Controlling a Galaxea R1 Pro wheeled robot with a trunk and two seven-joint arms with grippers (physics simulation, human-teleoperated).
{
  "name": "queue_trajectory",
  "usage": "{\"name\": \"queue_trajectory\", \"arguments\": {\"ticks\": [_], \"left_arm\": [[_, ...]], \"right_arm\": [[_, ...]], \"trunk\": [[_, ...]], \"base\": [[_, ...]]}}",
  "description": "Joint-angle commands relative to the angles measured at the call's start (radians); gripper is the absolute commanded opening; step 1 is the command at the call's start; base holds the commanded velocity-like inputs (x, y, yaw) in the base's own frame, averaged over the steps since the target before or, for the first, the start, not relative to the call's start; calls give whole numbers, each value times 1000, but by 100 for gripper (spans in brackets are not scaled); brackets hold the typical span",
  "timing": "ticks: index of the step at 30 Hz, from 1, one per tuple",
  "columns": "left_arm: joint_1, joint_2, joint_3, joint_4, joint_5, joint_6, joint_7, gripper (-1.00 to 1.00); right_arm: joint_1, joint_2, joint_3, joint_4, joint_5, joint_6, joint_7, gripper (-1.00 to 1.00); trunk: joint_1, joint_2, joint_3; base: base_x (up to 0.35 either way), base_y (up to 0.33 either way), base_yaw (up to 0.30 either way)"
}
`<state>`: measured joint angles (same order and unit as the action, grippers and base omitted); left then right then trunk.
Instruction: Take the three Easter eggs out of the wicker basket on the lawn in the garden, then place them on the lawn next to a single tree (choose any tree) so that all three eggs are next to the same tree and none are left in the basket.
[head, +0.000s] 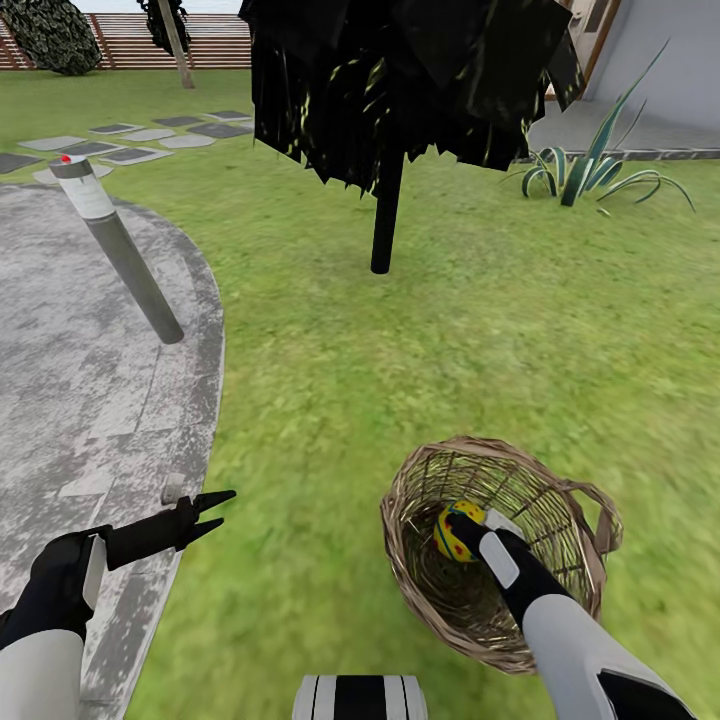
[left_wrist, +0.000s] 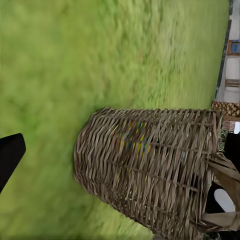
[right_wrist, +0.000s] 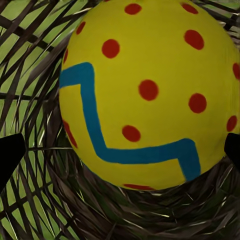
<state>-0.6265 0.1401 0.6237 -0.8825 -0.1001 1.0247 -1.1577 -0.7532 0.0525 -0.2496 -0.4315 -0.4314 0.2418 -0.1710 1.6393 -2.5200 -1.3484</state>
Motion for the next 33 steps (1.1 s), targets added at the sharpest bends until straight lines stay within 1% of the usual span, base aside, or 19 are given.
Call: {"name": "queue_trajectory", "arguments": {"ticks": [1, 7, 12, 27, 33], "left_arm": [[-1, -1, 3, 0, -10, 8, -10, 100], [-1, 0, 4, -1, -10, 8, -10, 100], [-1, 0, 4, -1, -10, 8, -10, 100], [-1, -1, 3, -1, -10, 8, -10, 100], [-1, 0, 3, -1, -10, 8, -10, 100]], "right_arm": [[0, 0, -2, -3, -10, 4, -6, 100], [0, 0, -4, -3, -10, 4, -7, 100], [-1, -1, -5, -3, -10, 3, -8, 100], [-1, -1, -5, -3, -10, 2, -8, 100], [-1, 0, -4, -2, -10, -51, -10, 100]], "trunk": [[0, 0, -1], [0, 0, -1], [2, -1, -20], [2, -1, -20], [2, -1, -20]], "base": [[0, 0, 0], [0, 0, 0], [0, 0, 0], [0, 0, 0], [0, 0, 0]]}}
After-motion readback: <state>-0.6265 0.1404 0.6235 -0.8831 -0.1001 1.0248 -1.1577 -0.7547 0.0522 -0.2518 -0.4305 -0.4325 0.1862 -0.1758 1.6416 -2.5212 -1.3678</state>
